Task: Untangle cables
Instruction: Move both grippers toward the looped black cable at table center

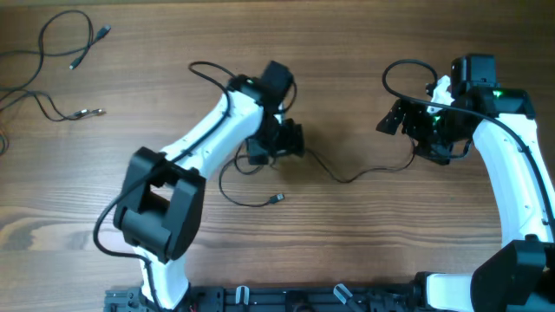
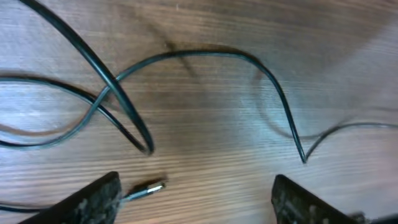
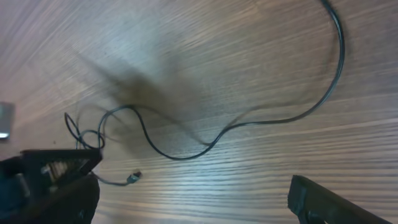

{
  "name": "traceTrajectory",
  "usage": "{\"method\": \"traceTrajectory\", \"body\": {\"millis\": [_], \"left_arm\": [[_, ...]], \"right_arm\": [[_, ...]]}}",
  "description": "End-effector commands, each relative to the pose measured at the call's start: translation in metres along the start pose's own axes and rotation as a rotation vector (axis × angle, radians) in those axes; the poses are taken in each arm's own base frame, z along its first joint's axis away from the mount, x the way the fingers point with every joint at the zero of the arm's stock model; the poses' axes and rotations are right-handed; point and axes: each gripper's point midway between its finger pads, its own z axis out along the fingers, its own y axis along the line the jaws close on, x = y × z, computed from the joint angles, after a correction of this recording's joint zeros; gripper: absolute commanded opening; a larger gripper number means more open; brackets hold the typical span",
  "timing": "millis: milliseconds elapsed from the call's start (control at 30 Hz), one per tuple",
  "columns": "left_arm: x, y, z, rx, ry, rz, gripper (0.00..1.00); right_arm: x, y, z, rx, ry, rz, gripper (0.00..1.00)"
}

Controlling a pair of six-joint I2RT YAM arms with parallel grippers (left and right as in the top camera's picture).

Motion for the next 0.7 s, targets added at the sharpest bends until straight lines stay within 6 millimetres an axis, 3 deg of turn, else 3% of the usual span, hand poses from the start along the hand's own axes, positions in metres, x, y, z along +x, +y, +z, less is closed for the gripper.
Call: {"method": "traceTrajectory", "body": {"millis": [0, 233, 267, 367, 433, 500, 567, 600, 667], "left_arm": [[-0.012, 0.021, 0.007, -0.122, -0.098, -0.157, 0.70], [-0.031, 0.016, 0.017, -0.081, -0.183, -0.138, 0.60], [-0.033, 0.014, 0.017, -0.074, -0.191, -0.136, 0.52], [-0.039, 0.007, 0.014, -0.034, -0.199, -0.133, 0.10], [-0.035, -0.007, 0.005, 0.039, -0.161, -0.127, 0.04], [-0.029, -0.041, -0.024, 0.205, -0.127, -0.033, 0.04], [-0.019, -0.077, -0.070, 0.389, -0.128, 0.081, 0.04], [-0.007, -0.102, -0.106, 0.517, -0.144, 0.186, 0.04], [0.013, -0.126, -0.152, 0.667, -0.189, 0.339, 0.04]], "right_arm": [[0.007, 0.001, 0.006, -0.013, 0.044, -0.006, 1.00], [0.013, -0.001, 0.006, -0.004, 0.067, -0.009, 1.00], [0.013, -0.001, 0.006, -0.003, 0.070, -0.007, 1.00], [0.017, -0.003, 0.006, 0.001, 0.084, -0.002, 1.00], [0.021, 0.005, 0.005, -0.045, 0.102, -0.061, 1.00], [0.029, 0.030, 0.004, -0.179, 0.131, -0.213, 1.00], [0.038, 0.052, 0.002, -0.280, 0.150, -0.294, 1.00], [0.041, 0.061, 0.003, -0.307, 0.155, -0.315, 1.00], [0.043, 0.074, 0.005, -0.336, 0.149, -0.352, 1.00]]}}
